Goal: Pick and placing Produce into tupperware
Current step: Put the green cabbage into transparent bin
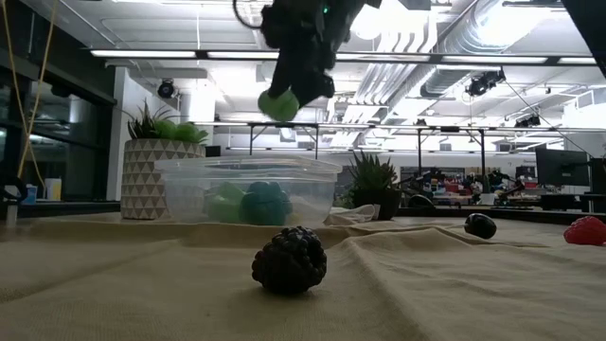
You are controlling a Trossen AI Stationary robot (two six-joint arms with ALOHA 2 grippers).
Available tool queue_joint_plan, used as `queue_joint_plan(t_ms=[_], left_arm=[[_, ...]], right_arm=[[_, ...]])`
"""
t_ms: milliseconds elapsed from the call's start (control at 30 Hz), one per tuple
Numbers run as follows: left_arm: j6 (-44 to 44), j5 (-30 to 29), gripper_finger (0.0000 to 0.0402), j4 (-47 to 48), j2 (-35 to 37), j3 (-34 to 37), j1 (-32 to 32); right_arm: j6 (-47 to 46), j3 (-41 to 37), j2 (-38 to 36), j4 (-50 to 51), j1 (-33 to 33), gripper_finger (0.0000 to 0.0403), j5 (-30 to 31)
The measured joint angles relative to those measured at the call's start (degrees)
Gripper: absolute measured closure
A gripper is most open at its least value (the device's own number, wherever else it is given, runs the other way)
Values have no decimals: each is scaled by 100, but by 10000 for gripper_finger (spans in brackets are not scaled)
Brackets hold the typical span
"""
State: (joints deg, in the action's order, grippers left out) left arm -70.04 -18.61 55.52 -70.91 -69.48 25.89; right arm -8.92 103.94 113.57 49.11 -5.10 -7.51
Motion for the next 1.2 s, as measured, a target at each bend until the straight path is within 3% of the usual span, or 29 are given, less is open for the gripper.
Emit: queue_joint_plan(t_ms=[533,900,1200], left_arm=[[144,22,261,45,0,1,0],[142,20,261,178,0,1,1],[142,20,261,174,0,1,0]], right_arm=[[-153,-9,806,82,317,174,-70],[-286,-9,915,47,407,173,-63],[-307,-9,915,40,407,143,-70]])
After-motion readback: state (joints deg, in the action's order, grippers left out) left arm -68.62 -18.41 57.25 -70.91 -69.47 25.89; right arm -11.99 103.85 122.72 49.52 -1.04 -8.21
